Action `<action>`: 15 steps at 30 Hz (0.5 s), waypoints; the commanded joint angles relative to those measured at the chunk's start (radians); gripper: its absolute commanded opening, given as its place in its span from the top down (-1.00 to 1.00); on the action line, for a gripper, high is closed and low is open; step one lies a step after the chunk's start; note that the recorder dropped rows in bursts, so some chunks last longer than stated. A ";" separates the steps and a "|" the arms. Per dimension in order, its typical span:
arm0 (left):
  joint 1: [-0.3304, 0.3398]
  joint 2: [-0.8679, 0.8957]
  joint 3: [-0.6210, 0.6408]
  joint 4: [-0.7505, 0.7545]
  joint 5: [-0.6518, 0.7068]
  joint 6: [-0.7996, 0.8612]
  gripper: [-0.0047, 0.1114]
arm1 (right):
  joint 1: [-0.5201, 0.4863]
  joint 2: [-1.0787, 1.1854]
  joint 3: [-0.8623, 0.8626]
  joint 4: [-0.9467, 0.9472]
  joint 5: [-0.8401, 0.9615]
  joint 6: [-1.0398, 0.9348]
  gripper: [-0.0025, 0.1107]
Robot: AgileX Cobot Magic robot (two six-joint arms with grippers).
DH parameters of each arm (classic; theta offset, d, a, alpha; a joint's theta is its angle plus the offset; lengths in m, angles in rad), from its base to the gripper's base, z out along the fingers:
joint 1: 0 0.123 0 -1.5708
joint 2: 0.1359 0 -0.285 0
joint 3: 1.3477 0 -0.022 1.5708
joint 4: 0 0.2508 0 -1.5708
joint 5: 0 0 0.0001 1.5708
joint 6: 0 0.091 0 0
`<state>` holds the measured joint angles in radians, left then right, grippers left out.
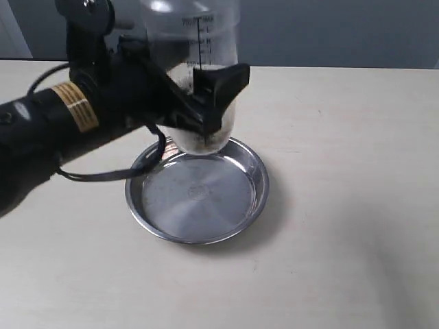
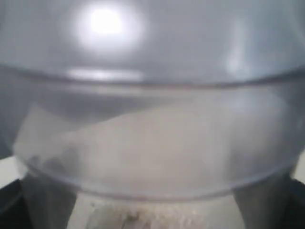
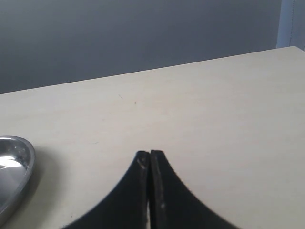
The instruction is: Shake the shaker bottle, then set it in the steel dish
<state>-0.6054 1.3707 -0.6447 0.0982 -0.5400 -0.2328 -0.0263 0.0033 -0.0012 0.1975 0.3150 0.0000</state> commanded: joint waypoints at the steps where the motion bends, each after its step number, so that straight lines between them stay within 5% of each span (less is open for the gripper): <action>1: -0.003 0.083 0.039 -0.044 -0.047 0.034 0.91 | -0.003 -0.003 0.001 -0.002 -0.008 0.000 0.97; 3: -0.005 -0.045 -0.038 -0.013 -0.036 0.036 0.91 | -0.003 -0.003 0.001 -0.002 -0.008 0.000 0.97; 5: -0.005 0.021 0.022 -0.049 0.047 0.034 0.91 | -0.003 -0.003 0.001 -0.002 -0.008 0.000 0.97; 8: -0.003 0.128 0.085 -0.090 -0.043 0.032 0.91 | -0.003 -0.003 0.001 -0.002 -0.008 0.000 0.97; 11: -0.007 0.009 0.040 -0.047 -0.142 0.027 0.91 | -0.003 -0.003 0.001 -0.002 -0.008 0.000 0.97; 15: -0.010 -0.001 0.057 -0.032 -0.015 0.057 0.91 | -0.003 -0.003 0.001 -0.002 -0.008 0.000 0.97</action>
<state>-0.6093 1.3369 -0.6161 0.0746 -0.5735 -0.1981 -0.0263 0.0033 -0.0012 0.1975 0.3146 0.0000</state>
